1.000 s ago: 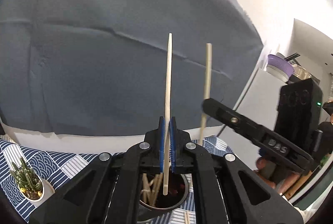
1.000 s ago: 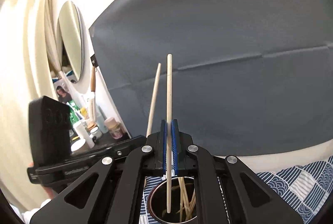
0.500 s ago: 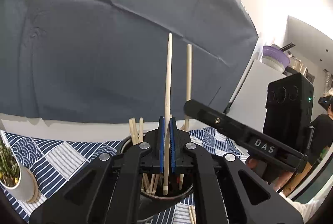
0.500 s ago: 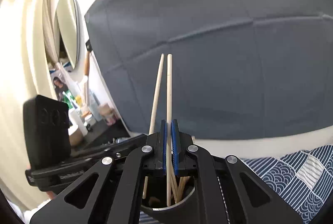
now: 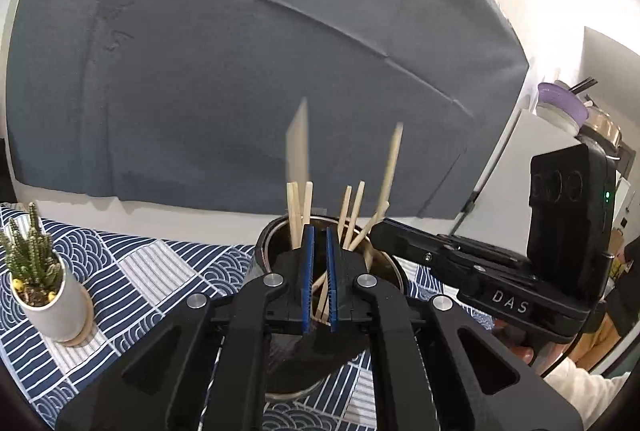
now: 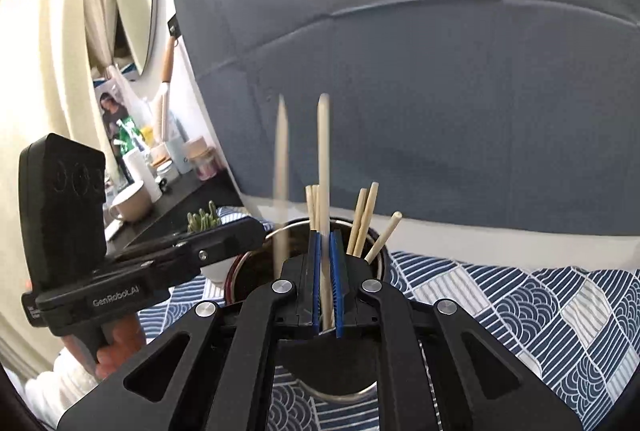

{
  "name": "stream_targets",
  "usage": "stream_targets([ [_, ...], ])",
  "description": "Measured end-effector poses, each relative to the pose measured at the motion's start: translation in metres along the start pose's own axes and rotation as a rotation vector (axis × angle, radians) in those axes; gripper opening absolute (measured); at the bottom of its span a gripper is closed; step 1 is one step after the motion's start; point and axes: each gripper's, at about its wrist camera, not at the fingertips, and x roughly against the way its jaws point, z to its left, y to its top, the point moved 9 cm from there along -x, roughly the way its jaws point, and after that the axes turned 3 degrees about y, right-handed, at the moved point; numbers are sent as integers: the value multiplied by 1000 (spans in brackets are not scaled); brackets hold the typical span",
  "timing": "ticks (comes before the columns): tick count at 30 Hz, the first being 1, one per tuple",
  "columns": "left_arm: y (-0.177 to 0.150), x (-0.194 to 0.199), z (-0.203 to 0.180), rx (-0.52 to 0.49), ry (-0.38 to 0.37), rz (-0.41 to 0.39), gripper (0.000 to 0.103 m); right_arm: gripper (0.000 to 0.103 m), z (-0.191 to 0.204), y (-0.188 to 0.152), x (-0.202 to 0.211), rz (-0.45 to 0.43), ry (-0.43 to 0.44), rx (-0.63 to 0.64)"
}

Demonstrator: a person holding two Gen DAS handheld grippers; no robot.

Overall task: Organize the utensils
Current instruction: 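Lower both held sticks into the black cup, then open both grippers and move them down toward the last loose sticks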

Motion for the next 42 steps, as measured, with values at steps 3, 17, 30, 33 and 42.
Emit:
stream_targets([
  [3,1,9,-2,-5,14,14,24,9,5,3,7,8,-22,19],
  [17,-2,60,7,-5,52,150,75,58,20,8,51,44,-137,-14],
  [30,-52,73,5,-154,110,322,93,86,11,-57,83,145,-262,-164],
  [33,-68,70,-6,-163,75,362,94,89,7,-72,88,180,-284,-171],
  [42,-118,49,-25,-110,75,473,94,90,-15,-124,90,340,-290,-211],
])
